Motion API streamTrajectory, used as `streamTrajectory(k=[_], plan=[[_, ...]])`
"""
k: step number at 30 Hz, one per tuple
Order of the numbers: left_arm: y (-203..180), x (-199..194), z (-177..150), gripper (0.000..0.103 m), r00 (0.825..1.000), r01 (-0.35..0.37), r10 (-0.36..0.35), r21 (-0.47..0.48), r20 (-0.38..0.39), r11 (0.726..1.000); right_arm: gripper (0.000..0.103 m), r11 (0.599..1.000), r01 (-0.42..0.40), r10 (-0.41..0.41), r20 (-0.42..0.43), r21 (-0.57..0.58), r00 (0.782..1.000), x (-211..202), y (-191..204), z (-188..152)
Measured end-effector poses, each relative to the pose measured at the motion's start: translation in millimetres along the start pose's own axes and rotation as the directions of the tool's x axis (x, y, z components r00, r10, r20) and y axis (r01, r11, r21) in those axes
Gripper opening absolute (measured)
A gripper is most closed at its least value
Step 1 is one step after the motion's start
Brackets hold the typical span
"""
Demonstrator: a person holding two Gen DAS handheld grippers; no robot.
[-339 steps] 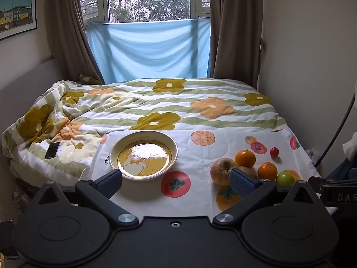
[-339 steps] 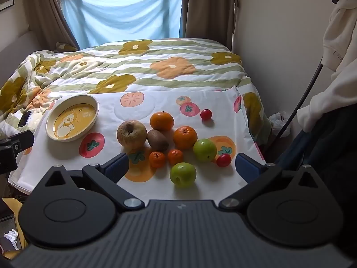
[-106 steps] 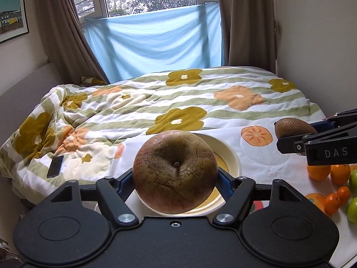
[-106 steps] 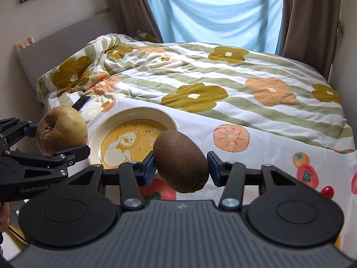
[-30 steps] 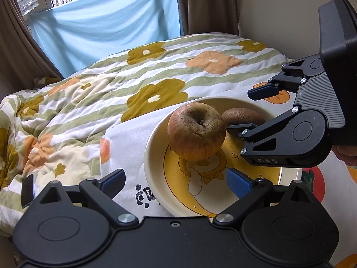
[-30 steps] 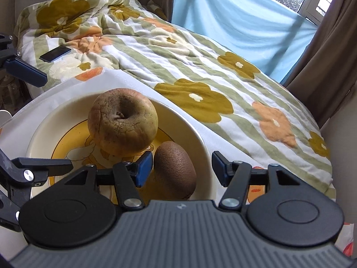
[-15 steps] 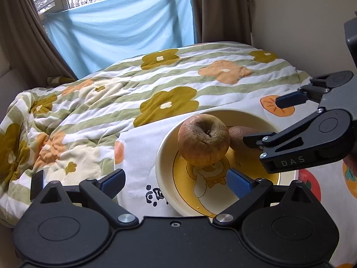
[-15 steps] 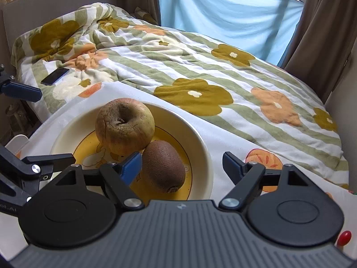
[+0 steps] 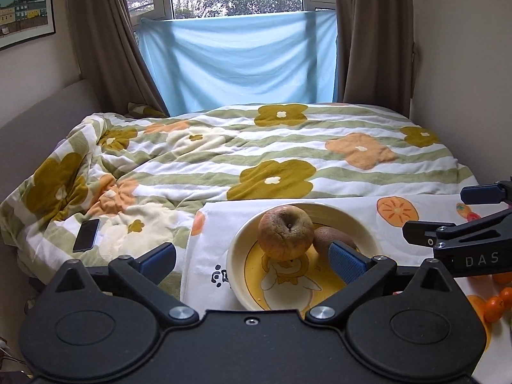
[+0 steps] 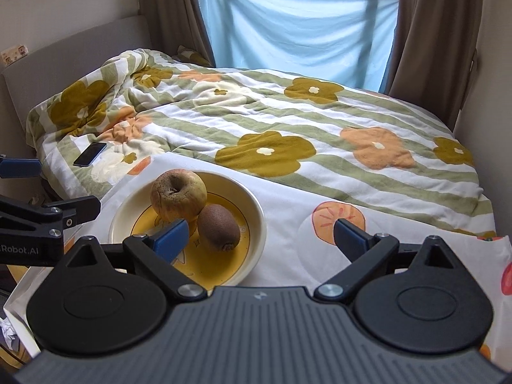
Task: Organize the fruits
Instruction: 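Grasp a green apple with the left tool while the right tool grasps another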
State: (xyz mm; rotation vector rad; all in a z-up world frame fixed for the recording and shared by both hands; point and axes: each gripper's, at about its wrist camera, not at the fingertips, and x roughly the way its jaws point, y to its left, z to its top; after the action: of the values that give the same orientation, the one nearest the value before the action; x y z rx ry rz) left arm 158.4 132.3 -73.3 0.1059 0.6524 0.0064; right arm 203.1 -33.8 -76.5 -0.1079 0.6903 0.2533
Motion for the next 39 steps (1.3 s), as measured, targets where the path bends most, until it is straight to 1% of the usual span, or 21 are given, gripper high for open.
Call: streamTrajectory(k=[4,8,12,16,19,23,26,30,34,35,39], plan=[[-29,-29,-4,0.103,1.0,-0.017,0.017,0.015,0.0,1.0,0.103,0.999,-0.01,0.01,0.001,0.044,1.0,-38,-22,-10],[-48,-53,-11,0.103,1.0,0.01,-0.01,-0.024,-0.003,1.0,0.103,0.999,0.004,-0.005,0.011,0.049,1.0,-73,-44,-22],[-72,-74,-17,0.103,1.0,0.013,-0.012,-0.012,0.015,1.0,0.103,0.998,0.026,-0.028,0.037,0.049,0.999,-106,-66,-39],[-100,-91,-25,0.103,0.999,0.035,-0.035,0.0,0.037,0.999,0.103,0.996,0.034,-0.037,0.044,0.077,0.998,-127,-97,-58],[-120,-96,-32,0.103,0.997,0.063,-0.063,0.007,0.041,0.998,0.103,0.994,0.054,-0.059,0.048,0.097,0.997,-139,-121,-74],[-152,-99,-41,0.103,0.994,0.1,-0.102,0.048,0.033,0.994,0.103,0.993,0.059,-0.065,0.055,0.107,0.996,-153,-154,-96],[-178,-99,-48,0.103,0.991,0.131,-0.133,0.082,0.024,0.988,0.103,0.994,0.065,-0.07,0.052,0.091,0.996,-159,-175,-111],[-212,-94,-58,0.103,0.977,0.212,-0.211,0.11,-0.021,0.971,0.103,0.996,0.061,-0.063,0.025,0.072,0.998,-159,-203,-128],[-248,-78,-69,0.103,0.954,0.296,-0.286,0.144,-0.087,0.944,0.103,0.998,0.054,-0.054,0.008,0.026,0.998,-152,-222,-143],[-258,-73,-73,0.103,0.946,0.32,-0.307,0.157,-0.103,0.934,0.103,0.998,0.053,-0.053,0.007,0.014,0.999,-150,-226,-145],[-292,-57,-90,0.101,0.922,0.384,-0.361,0.212,-0.14,0.899,0.103,0.998,0.055,-0.054,0.029,-0.01,0.998,-139,-238,-157]])
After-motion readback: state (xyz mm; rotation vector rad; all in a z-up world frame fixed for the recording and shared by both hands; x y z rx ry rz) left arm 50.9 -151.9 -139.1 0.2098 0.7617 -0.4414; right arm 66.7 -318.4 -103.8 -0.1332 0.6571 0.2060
